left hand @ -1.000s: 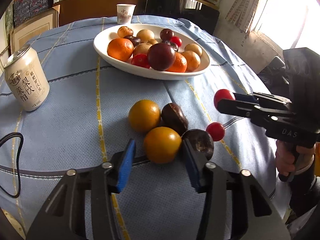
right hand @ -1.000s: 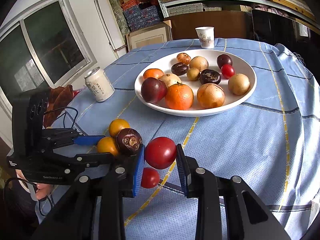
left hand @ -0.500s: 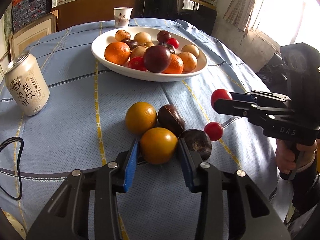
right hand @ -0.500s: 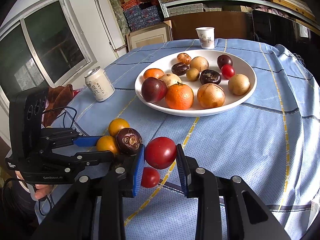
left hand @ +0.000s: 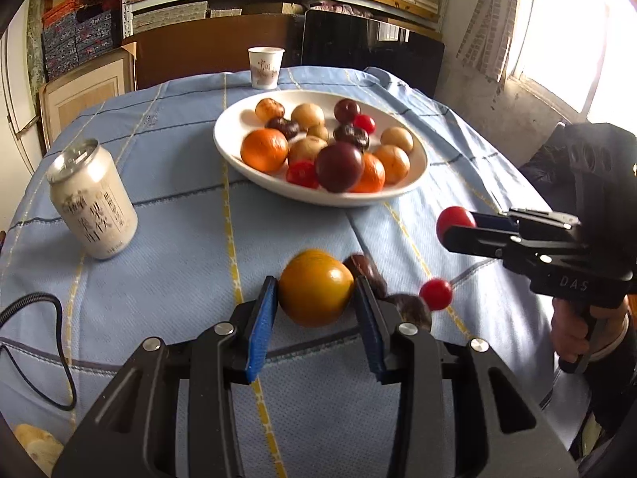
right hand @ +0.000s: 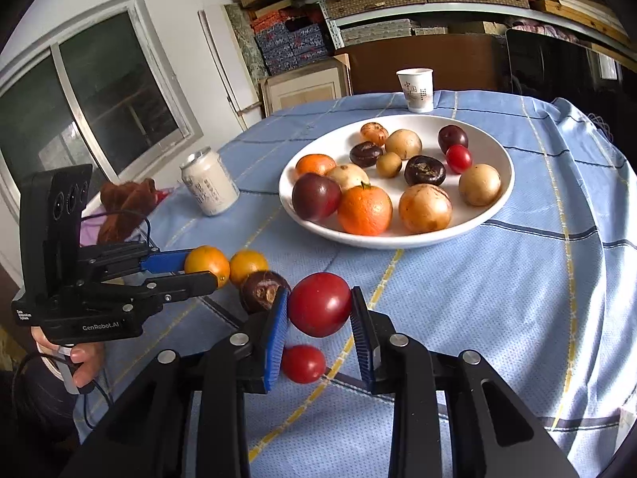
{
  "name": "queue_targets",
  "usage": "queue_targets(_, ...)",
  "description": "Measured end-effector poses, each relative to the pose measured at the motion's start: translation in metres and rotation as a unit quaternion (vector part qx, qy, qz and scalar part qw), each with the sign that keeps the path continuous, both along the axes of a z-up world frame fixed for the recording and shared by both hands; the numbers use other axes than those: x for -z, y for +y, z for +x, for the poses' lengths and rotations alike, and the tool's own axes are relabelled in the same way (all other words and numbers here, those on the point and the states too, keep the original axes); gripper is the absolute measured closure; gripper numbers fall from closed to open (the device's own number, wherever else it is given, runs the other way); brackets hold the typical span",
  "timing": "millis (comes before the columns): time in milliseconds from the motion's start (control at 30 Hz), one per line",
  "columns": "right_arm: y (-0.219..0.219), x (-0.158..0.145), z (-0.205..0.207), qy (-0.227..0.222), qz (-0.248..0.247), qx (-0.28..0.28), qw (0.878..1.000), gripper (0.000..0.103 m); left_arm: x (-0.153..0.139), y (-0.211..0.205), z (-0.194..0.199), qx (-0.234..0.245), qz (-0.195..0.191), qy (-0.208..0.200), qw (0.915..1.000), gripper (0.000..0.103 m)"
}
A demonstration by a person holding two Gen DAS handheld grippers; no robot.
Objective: Organize fruits
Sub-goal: 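Carry the tomato over the plate and open the right tool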
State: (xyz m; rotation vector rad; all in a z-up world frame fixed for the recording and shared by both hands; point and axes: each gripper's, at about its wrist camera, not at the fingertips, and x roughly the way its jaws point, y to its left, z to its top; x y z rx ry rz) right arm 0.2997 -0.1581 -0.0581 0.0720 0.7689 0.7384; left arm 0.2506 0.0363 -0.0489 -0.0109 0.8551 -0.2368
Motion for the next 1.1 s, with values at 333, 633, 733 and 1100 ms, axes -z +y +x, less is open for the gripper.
queue_targets(333, 0.001, -0.023, 0.075, -0.025, 0.044, 0.080, 0.996, 0.072, -0.046, -0.004, 0.090, -0.019, -0.002, -0.025, 0.9995, 0.064)
queue_targets(633, 0.003, -0.007, 0.120, -0.021, 0.038, 0.127, 0.991, 0.072, -0.030, -0.010, 0.165, -0.045, 0.025, -0.009, 0.9986, 0.064)
queue_targets(733, 0.006, -0.003, 0.129, -0.016, 0.033, 0.129, 0.991, 0.072, -0.023, -0.014, 0.180, -0.049, 0.035, -0.002, 0.9982, 0.064)
queue_targets(1100, 0.010, -0.015, 0.116, -0.039, 0.022, 0.120, 0.992, 0.045, -0.036, -0.015, 0.162, -0.075, 0.044, -0.043, 0.9953, 0.012)
